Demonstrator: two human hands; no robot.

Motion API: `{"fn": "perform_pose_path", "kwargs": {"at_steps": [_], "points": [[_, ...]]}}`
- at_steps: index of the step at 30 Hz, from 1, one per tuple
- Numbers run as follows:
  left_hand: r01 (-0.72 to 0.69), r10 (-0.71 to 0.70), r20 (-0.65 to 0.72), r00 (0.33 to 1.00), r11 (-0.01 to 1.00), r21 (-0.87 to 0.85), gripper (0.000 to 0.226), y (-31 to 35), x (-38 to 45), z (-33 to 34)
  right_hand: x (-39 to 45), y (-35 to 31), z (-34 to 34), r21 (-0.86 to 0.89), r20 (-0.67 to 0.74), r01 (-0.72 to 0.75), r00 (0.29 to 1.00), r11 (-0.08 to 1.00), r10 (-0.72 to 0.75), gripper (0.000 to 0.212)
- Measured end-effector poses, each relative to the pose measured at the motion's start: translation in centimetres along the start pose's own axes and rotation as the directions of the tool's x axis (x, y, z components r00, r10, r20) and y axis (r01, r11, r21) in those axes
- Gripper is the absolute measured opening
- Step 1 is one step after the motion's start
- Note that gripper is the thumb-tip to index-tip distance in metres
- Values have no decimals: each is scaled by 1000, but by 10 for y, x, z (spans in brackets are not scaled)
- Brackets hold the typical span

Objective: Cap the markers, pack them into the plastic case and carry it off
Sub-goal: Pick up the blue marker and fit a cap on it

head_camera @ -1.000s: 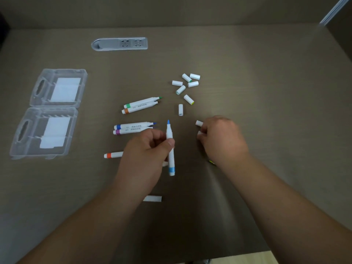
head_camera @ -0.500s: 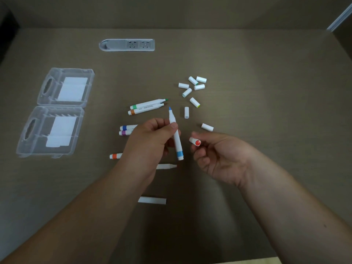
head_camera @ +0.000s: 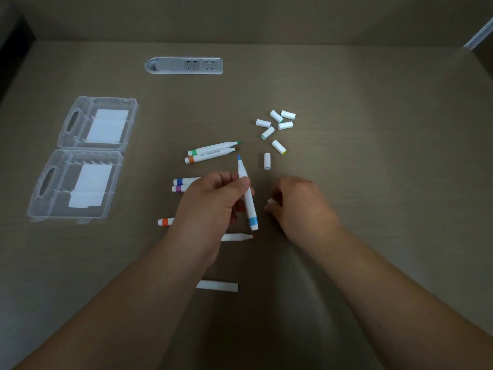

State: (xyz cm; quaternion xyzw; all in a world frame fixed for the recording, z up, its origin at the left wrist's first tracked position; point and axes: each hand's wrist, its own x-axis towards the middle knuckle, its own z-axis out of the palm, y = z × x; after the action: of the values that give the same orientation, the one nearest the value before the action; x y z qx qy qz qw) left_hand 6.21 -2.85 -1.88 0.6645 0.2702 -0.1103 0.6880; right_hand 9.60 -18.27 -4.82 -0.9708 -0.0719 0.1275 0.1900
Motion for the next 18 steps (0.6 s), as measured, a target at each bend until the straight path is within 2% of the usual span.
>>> {"fn": "perform_pose_path", "kwargs": {"at_steps": [3, 5, 6, 10, 14, 16, 18], "points": [[14, -14, 3, 1000, 1000, 0, 8, -1, 0, -2, -1, 5, -7, 62, -151, 22, 989, 998, -12, 19], [17, -17, 5, 1000, 1000, 3, 8, -1, 0, -4, 3, 14, -16, 136, -260, -16, 964, 991, 51, 13], [13, -13, 4, 1000, 1000, 4, 9, -1, 0, -4, 7, 20, -19, 139, -268, -42, 960, 989, 79, 12], [-7, 7, -4, 1000, 1000, 15, 10, 0, 1, -5, 18, 35, -20, 52, -119, -112, 986, 992, 118, 25], [-7, 7, 1, 1000, 1000, 23, 9, -1, 2, -4, 19, 37, -13, 48, -156, -42, 987, 998, 49, 10], [-9, 9, -2, 1000, 999, 34, 8, -2, 4, -3, 17, 36, -12, 151, -182, -34, 981, 988, 62, 7], [-14, 14, -5, 1000, 999, 39, 8, -1, 6, -2, 10, 31, -17, 408, -145, -23, 985, 913, 90, 4]]}}
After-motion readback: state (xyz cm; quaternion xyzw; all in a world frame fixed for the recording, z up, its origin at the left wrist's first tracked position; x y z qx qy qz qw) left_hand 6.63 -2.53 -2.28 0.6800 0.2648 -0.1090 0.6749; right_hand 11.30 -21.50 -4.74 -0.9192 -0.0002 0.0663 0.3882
